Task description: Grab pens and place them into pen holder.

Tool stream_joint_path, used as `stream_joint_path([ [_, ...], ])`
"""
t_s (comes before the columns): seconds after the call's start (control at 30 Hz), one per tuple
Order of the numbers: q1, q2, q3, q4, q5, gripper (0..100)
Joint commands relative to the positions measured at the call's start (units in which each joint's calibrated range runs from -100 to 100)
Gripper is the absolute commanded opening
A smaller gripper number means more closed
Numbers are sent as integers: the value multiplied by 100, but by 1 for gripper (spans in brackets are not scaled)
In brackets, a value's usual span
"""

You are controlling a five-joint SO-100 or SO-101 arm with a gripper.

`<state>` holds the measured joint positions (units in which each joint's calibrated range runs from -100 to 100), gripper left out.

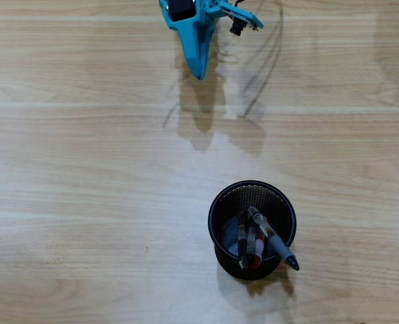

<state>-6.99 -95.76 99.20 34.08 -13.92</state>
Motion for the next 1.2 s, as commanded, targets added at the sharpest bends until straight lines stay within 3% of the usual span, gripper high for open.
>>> stream_joint_path([
  [0.0, 68, -248, 26, 1125, 165, 2],
  [0.23, 5, -231, 8, 1667, 292, 2],
  [1.17, 14, -231, 8, 1607, 292, 2],
])
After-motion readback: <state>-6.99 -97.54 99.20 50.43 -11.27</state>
